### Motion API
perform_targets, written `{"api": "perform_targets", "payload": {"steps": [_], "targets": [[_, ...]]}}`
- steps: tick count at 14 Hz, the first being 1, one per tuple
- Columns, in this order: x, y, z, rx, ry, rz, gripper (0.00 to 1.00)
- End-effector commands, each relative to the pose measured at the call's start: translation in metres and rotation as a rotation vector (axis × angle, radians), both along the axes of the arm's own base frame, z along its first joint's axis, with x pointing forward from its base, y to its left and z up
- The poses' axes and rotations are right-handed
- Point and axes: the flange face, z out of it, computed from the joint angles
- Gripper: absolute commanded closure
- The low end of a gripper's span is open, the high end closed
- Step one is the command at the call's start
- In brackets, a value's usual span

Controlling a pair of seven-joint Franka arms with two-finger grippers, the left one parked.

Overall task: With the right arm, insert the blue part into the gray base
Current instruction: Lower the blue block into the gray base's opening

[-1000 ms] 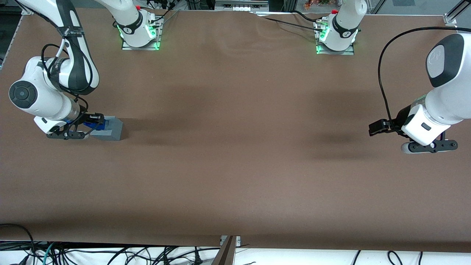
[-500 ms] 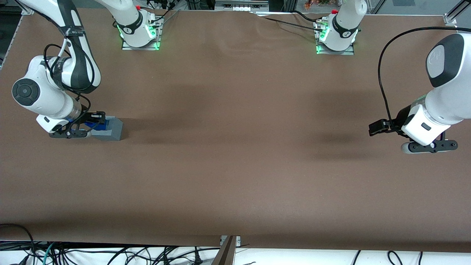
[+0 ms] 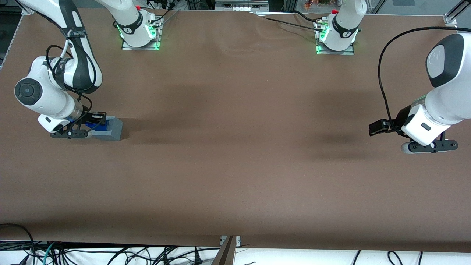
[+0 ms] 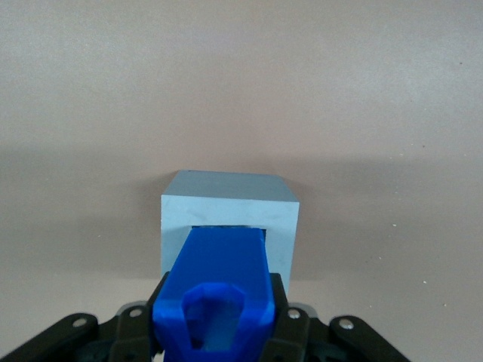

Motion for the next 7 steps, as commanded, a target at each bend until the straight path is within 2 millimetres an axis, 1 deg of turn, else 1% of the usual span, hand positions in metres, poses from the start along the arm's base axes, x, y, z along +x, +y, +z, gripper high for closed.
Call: {"api": "perform_targets", "payload": {"steps": [1,7], "targets": [[-0.0036,-0.0008,-0.0003,0.014,-0.012,0.014,0.76],[-0.0051,-0.0009,-0.0052,0.012,-0.003,0.017,0.76]]}}
